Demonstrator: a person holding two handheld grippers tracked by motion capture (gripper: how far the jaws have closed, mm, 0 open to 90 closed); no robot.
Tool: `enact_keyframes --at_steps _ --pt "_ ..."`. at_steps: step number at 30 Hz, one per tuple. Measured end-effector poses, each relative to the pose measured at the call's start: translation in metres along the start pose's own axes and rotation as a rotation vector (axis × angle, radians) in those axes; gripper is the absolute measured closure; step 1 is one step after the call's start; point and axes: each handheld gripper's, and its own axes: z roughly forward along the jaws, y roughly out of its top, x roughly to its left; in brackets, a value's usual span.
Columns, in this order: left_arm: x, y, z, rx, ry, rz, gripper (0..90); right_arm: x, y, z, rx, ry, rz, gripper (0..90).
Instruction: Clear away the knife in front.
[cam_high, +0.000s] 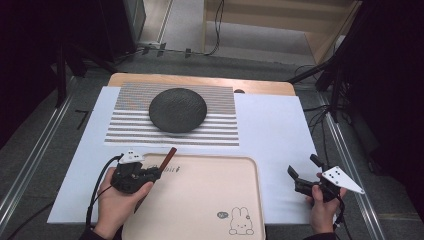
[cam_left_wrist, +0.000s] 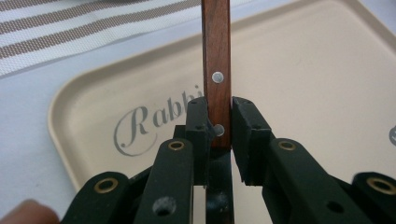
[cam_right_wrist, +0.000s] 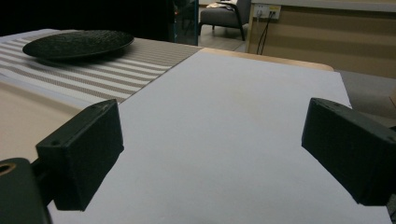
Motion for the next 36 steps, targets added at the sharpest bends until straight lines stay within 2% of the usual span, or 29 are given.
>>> enact_keyframes --at_steps 19,26,36 --pt "-0.003 -0.021 0.005 0.015 -0.022 -0.032 76.9 0.0 0.0 0.0 0.002 0.0 0.0 4.1" --pt "-0.001 -0.028 0.007 0.025 -0.033 -0.058 76.9 0.0 0.0 0.0 0.003 -0.001 -0.001 4.1" --pt "-0.001 -0.034 0.011 0.038 -0.033 -0.065 76.8 0.0 0.0 0.0 0.003 -0.001 0.0 4.1"
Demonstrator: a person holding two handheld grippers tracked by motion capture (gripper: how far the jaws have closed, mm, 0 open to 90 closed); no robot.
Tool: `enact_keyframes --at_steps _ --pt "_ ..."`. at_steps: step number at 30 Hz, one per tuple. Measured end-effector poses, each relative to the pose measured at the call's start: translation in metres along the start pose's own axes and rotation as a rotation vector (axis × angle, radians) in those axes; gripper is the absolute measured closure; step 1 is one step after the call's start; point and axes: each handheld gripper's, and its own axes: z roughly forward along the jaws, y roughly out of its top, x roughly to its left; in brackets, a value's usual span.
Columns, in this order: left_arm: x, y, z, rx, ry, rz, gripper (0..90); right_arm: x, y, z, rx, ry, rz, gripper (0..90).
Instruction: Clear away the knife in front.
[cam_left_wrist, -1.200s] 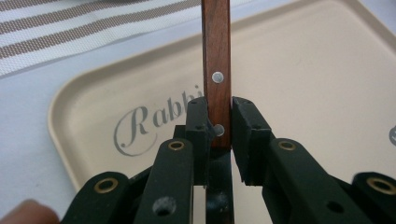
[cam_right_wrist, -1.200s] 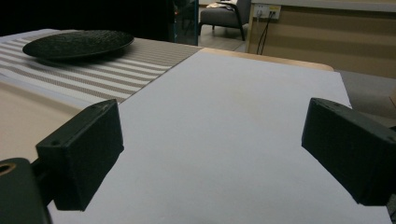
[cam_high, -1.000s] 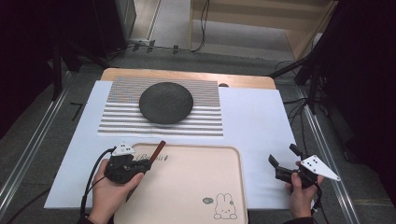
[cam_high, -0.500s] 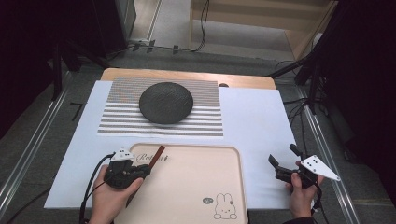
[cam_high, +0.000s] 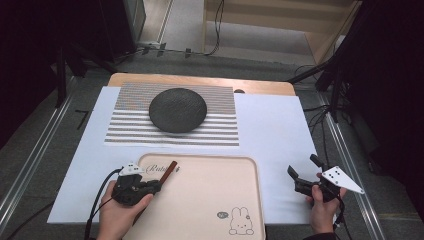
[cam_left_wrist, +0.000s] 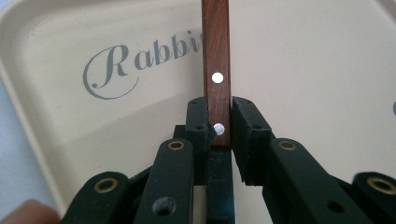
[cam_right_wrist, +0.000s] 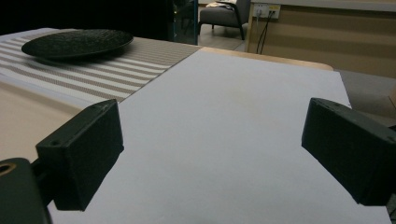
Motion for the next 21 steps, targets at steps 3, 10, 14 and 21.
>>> enact_keyframes --at_steps 3,10,14,21 --pt "-0.0004 0.0 0.0011 0.011 0.001 0.002 76.8 0.0001 0.0 0.0001 0.001 -0.001 -0.001 4.1" --pt "-0.0036 0.0002 0.0038 0.035 0.039 0.019 76.6 0.0 0.0 0.0001 0.002 -0.002 0.0 4.1" --pt "-0.0024 0.0004 0.004 0.036 0.035 0.014 76.5 0.0001 0.0 0.0001 0.002 -0.002 -0.001 4.1" --pt "-0.0008 0.0061 -0.002 -0.007 0.004 0.019 63.2 -0.0008 -0.0002 -0.0005 -0.003 -0.003 0.001 4.1"
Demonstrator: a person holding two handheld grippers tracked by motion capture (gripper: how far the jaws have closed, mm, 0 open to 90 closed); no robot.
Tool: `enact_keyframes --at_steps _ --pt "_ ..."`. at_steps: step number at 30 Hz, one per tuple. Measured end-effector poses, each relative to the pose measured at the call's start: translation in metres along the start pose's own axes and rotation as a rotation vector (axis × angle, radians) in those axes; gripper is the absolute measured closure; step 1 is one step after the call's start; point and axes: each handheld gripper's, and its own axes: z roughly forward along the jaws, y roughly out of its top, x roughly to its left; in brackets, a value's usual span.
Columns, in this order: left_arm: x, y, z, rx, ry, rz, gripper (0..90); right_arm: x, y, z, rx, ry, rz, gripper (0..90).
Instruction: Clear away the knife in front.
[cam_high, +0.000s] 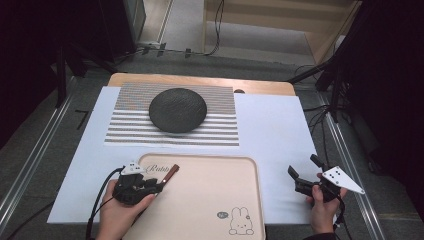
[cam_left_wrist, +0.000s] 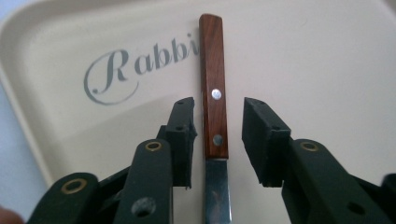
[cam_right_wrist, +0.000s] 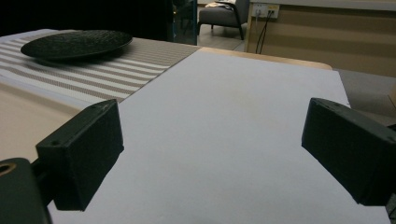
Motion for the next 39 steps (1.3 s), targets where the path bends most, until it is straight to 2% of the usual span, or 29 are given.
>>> enact_keyframes --at_steps 2,3,6,7,8,9,12,13,14,16,17,19,28,39 --pt "0.0 0.004 -0.003 -0.023 -0.001 0.005 63.6 0.0 0.0 0.0 0.002 -0.001 0.0 4.1" --pt "0.0 0.009 -0.007 -0.043 -0.012 0.026 70.7 0.001 0.0 0.0 0.004 0.0 0.001 4.1" --pt "-0.001 0.014 -0.008 -0.051 -0.031 0.048 80.1 0.0 0.0 0.0 0.003 -0.001 -0.001 4.1" --pt "-0.003 0.017 -0.006 -0.047 -0.049 0.07 84.4 0.0 0.0 0.0 0.003 -0.001 0.0 4.1" --pt "-0.003 0.017 -0.006 -0.047 -0.049 0.07 87.1 0.0 0.0 0.0 0.003 -0.001 0.0 4.1" --pt "-0.005 0.02 -0.002 -0.033 -0.073 0.094 89.4 0.001 0.0 0.0 0.005 -0.001 0.001 4.1" --pt "-0.007 0.022 0.004 -0.014 -0.084 0.11 89.6 0.001 0.0 0.0 0.006 -0.001 0.0 4.1" --pt "-0.012 0.022 0.011 0.007 -0.072 0.138 89.6 0.001 0.0 0.0 0.006 -0.001 0.0 4.1" --pt "-0.012 0.022 0.011 0.007 -0.072 0.138 89.7 0.001 0.0 0.0 0.006 -0.001 0.0 4.1" --pt "-0.017 0.021 0.018 0.037 -0.043 0.178 89.7 0.001 0.0 0.0 0.006 -0.002 0.001 4.1" --pt "-0.02 0.02 0.023 0.069 -0.024 0.213 89.7 0.001 0.0 0.0 0.005 -0.002 0.001 4.1" --pt "-0.021 0.02 0.027 0.087 -0.022 0.222 89.7 0.0 0.0 0.0 0.005 -0.004 0.0 4.1" --pt "-0.006 0.014 0.022 0.109 -0.001 0.196 89.8 0.0 0.0 0.001 0.005 -0.006 0.002 4.1" --pt "0.018 0.002 0.004 0.101 -0.026 0.158 89.9 0.001 0.0 0.001 0.009 -0.01 0.003 4.1"
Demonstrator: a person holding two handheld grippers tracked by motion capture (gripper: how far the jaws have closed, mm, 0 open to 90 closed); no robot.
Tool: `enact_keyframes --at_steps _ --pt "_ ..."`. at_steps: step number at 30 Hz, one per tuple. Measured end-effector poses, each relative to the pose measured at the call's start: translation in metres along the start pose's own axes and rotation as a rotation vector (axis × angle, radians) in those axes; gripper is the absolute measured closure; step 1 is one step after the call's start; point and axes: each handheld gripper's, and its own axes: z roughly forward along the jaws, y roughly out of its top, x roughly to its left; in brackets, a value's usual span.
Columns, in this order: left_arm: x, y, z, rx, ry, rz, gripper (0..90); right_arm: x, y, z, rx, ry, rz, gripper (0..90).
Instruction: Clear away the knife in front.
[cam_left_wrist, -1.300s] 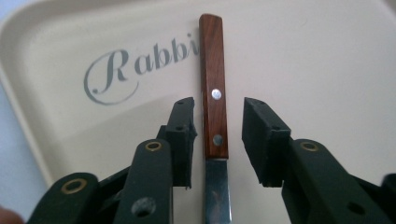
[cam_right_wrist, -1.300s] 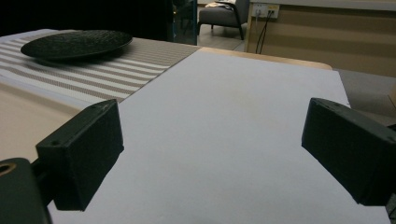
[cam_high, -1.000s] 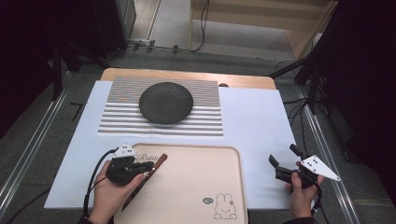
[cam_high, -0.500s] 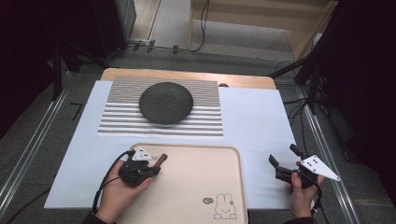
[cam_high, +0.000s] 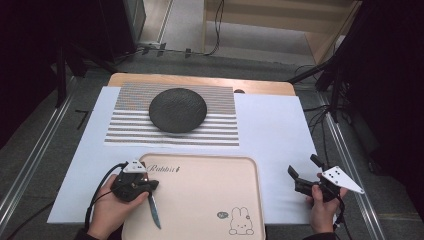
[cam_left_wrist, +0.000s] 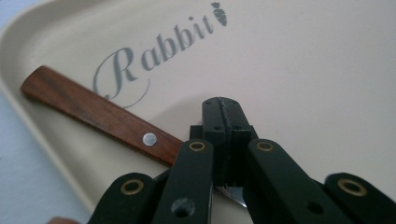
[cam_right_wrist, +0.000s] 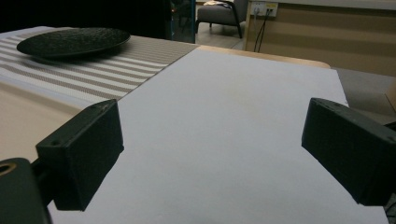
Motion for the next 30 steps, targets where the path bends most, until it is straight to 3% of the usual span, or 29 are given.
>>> enact_keyframes --at_steps 10,16,18,19,20,22,24,25,27,29,30 --pt "0.02 -0.01 -0.01 -0.034 0.004 -0.042 89.9 0.0 0.0 0.0 -0.001 0.001 -0.002 4.1" --pt "0.024 -0.013 -0.011 -0.05 -0.008 -0.034 89.8 -0.001 0.0 0.0 -0.002 0.003 -0.002 4.1" --pt "0.023 -0.014 -0.012 -0.081 -0.008 -0.004 89.5 -0.002 0.0 0.0 -0.006 0.004 0.0 4.1" --pt "0.023 -0.014 -0.012 -0.081 -0.008 -0.004 86.4 -0.002 0.0 0.0 -0.006 0.004 0.0 4.1" --pt "0.022 -0.015 -0.013 -0.111 -0.022 0.012 77.2 -0.003 0.0 -0.001 -0.012 0.001 0.012 4.1" --pt "0.019 -0.014 -0.017 -0.164 -0.028 0.034 73.7 -0.003 0.0 -0.001 -0.014 0.001 0.012 4.1" --pt "0.019 -0.013 -0.021 -0.206 -0.039 0.05 59.2 -0.004 -0.001 -0.001 -0.016 0.001 0.011 4.1" --pt "0.019 -0.013 -0.022 -0.233 -0.047 0.044 59.2 -0.004 -0.001 -0.001 -0.016 0.001 0.011 4.1" --pt "0.02 -0.013 -0.027 -0.282 -0.043 0.041 45.4 -0.003 -0.001 -0.001 -0.015 0.004 0.01 4.1" --pt "0.022 -0.014 -0.03 -0.31 -0.029 0.037 38.8 -0.003 -0.001 -0.001 -0.015 0.004 0.01 4.1" --pt "0.023 -0.015 -0.034 -0.347 -0.03 0.033 36.0 -0.004 -0.001 -0.001 -0.017 0.003 0.013 4.1"
